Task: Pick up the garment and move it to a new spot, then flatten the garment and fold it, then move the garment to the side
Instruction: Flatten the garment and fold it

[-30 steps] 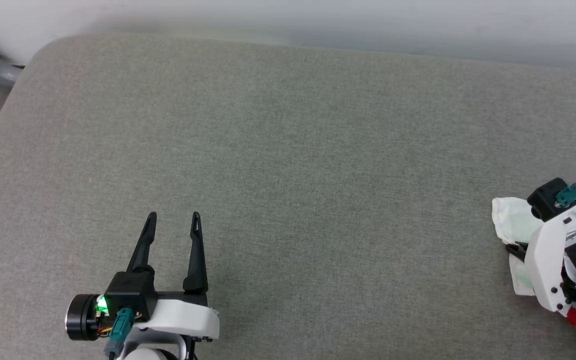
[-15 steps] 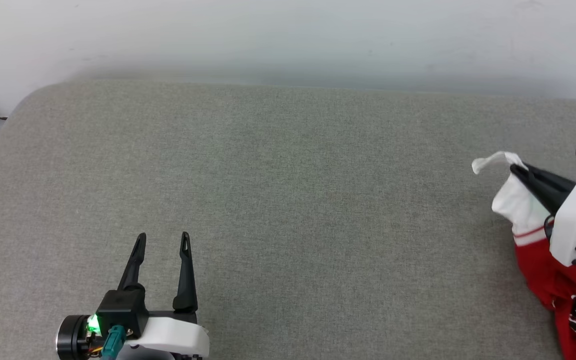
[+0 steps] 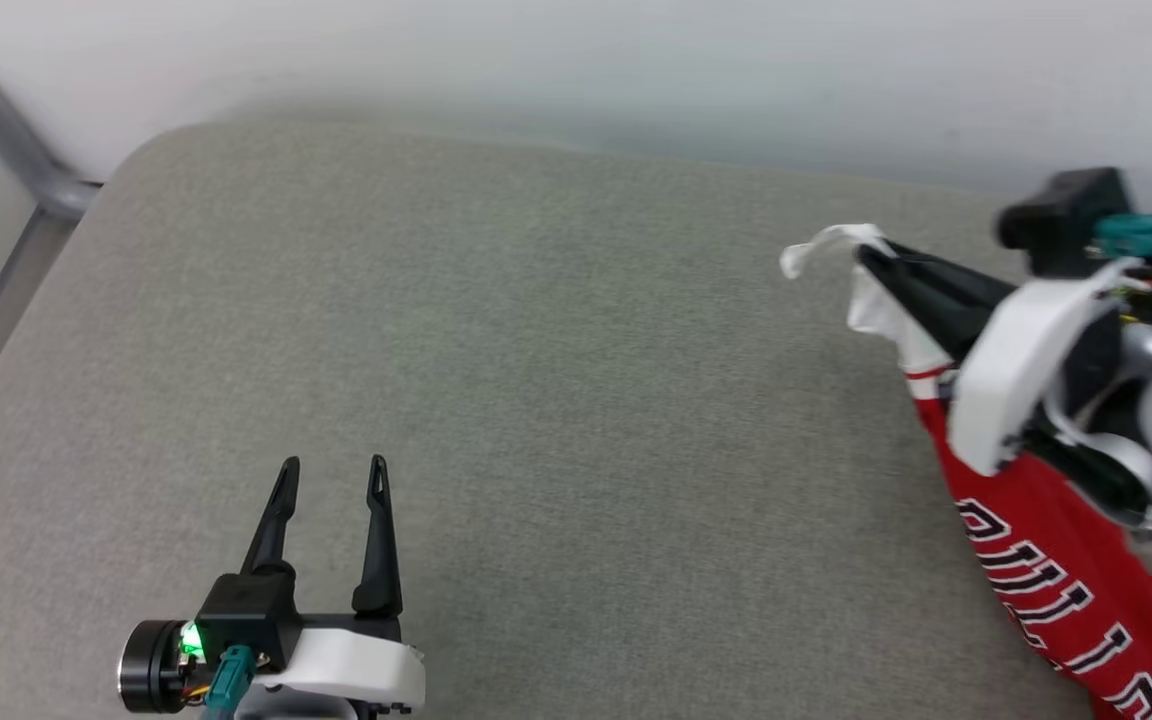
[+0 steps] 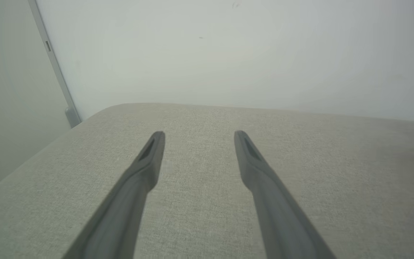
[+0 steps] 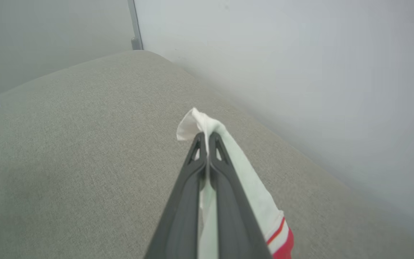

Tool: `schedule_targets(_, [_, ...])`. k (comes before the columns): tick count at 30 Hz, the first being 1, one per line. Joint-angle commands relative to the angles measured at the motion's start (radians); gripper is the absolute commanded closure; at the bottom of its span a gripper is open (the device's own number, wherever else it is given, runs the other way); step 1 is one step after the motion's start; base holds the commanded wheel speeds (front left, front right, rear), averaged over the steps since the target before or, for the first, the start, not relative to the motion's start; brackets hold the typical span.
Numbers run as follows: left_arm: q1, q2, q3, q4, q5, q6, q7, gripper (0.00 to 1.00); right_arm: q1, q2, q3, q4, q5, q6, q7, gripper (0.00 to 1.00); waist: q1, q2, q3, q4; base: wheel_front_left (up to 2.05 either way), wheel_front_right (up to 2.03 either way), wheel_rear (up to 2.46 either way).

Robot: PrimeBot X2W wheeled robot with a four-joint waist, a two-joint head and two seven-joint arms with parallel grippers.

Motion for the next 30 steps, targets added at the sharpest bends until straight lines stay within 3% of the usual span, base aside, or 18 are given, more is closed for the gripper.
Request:
schedule_targets(1, [-0.017, -0.002, -0.005, -0.005, -0.007, -0.001, -0.003, 0.0, -0.038, 0.031, 0.036, 0.02, -0.009, -0.001, 0.007, 1.0, 0.0, 0.0, 0.025, 0.033, 0.0, 0.0, 0.0])
schedule_targets(12, [-0.063, -0.001, -0.06, -0.01, -0.045, 0.032, -0.003, 0.0, -0.265, 0.258, 0.352, 0.275, -0.035, -0.001, -0.022, 1.0, 0.0, 0.0, 0.122, 0.129, 0.0, 0.0, 0.0])
schedule_targets(17, [-0.086, -0.002, -0.078, -0.007, -0.059, 0.043, -0.003, 0.0, -0.294, 0.344, 0.507, 0.41, 0.001, -0.001, -0.044, 1.0, 0.0, 0.0, 0.154, 0.159, 0.0, 0.0, 0.0])
schedule_targets(22, [-0.098, -0.001, -0.091, -0.009, -0.067, 0.055, -0.003, 0.0, -0.26, 0.385, 0.66, 0.505, 0.048, -0.001, -0.043, 1.0, 0.0, 0.0, 0.173, 0.172, 0.0, 0.0, 0.0])
schedule_targets(30, [-0.1, -0.002, -0.091, -0.006, -0.071, 0.067, -0.003, 0.0, -0.193, 0.373, 0.72, 0.533, 0.078, -0.001, 0.048, 1.0, 0.0, 0.0, 0.18, 0.158, 0.0, 0.0, 0.0])
